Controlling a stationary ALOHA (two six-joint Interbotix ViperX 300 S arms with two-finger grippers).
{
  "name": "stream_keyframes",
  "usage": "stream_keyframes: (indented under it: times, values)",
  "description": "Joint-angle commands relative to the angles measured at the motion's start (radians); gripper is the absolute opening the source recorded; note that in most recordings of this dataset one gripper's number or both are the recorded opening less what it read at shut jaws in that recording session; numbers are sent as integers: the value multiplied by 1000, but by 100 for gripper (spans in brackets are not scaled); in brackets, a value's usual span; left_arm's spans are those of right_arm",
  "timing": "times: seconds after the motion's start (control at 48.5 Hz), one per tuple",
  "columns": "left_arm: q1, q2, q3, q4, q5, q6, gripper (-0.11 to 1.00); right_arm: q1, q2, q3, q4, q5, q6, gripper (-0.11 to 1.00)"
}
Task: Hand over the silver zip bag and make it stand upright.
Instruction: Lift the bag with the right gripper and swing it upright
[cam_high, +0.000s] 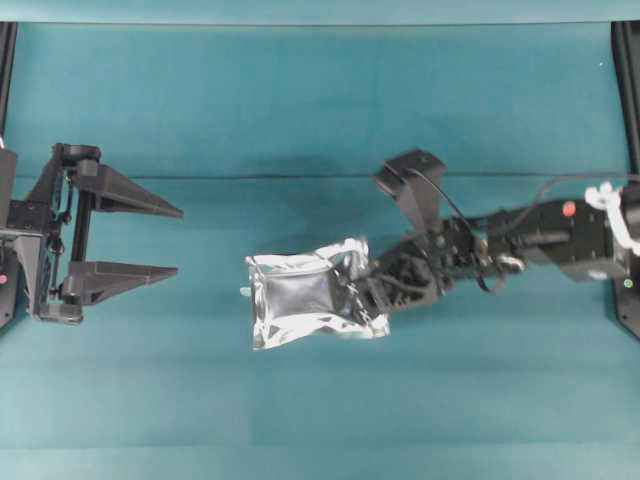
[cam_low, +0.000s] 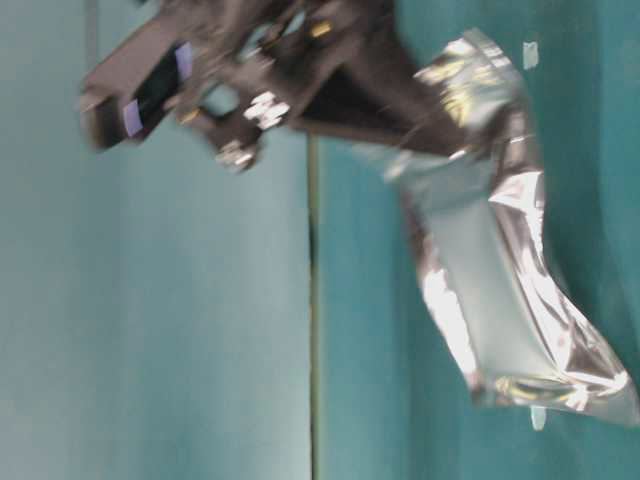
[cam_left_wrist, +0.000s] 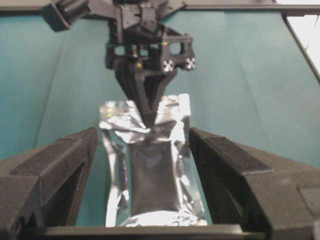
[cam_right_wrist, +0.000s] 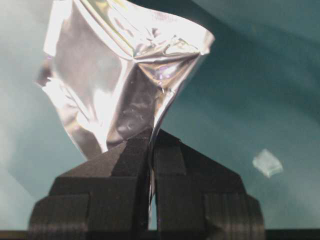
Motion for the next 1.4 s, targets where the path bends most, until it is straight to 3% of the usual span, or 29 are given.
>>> stream_keyframes:
  times: [0.0,0.804,1.195,1.381]
  values:
    - [2,-2,-12,2,-6,2,82,-23,-34,-72,-3,61,-57,6]
    - [0,-17,-8,2,-6,2,82,-75,-37,-365,-11,541,-370,6]
    - [2,-31,0,2,-5,0,82,-94,-11,-509,-72,727,-531,6]
    - [2,-31,3,2,-6,-3,82,-89,32,-589,-75,844,-618,6]
